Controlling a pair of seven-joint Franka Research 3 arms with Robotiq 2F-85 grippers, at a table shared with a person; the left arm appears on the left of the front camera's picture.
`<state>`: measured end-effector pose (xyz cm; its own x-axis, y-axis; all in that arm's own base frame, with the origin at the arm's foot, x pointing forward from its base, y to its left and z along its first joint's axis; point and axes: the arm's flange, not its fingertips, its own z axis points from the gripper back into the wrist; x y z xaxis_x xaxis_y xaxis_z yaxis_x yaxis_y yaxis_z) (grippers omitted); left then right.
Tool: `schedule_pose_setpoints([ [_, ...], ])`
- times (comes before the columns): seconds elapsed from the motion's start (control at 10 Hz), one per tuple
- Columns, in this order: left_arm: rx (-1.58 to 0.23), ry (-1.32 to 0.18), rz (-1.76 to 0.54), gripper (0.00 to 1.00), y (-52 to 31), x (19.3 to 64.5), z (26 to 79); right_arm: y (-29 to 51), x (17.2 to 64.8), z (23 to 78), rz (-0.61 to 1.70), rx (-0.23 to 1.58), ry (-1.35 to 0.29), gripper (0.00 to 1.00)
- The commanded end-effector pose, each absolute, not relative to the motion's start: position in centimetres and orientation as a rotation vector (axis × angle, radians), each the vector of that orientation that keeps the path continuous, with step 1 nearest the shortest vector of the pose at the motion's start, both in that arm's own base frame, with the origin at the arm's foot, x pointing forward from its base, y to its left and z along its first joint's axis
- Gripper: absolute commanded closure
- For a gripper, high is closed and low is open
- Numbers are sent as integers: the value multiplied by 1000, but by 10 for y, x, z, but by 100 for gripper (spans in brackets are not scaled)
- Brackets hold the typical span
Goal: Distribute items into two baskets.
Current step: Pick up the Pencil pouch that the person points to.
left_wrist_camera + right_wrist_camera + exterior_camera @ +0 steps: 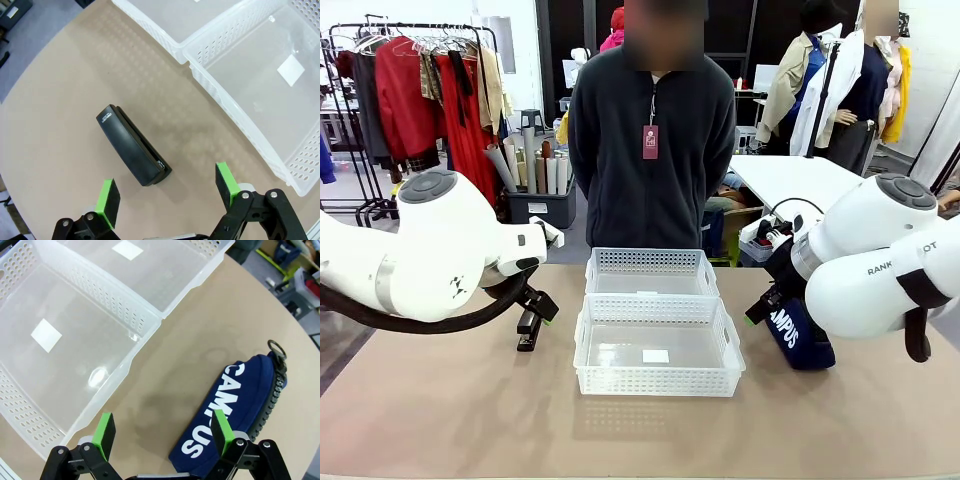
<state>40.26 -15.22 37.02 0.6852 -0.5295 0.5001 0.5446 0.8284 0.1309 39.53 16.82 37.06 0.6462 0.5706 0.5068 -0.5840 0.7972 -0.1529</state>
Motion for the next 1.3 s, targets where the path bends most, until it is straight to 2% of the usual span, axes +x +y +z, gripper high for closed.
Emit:
schedule_pose_setpoints([
  [0.0, -29, -551, -602, 0, -152, 403, 370, 168, 395, 371, 657, 25, -568, 0],
  [0.3, -98, -553, -628, 0, -159, 391, 372, 172, 391, 380, 632, 186, -477, 0],
  [0.6, -193, -561, -689, 0, -160, 370, 393, 177, 393, 405, 613, 221, -428, 0],
  [1.0, -256, -584, -718, 0, -128, 349, 387, 173, 414, 428, 562, 304, -416, 0],
  [1.1, -243, -595, -737, 0, -125, 347, 388, 170, 421, 433, 551, 320, -416, 0],
  [1.2, -226, -571, -689, 0, -158, 385, 413, 179, 403, 429, 547, 254, -429, 0],
])
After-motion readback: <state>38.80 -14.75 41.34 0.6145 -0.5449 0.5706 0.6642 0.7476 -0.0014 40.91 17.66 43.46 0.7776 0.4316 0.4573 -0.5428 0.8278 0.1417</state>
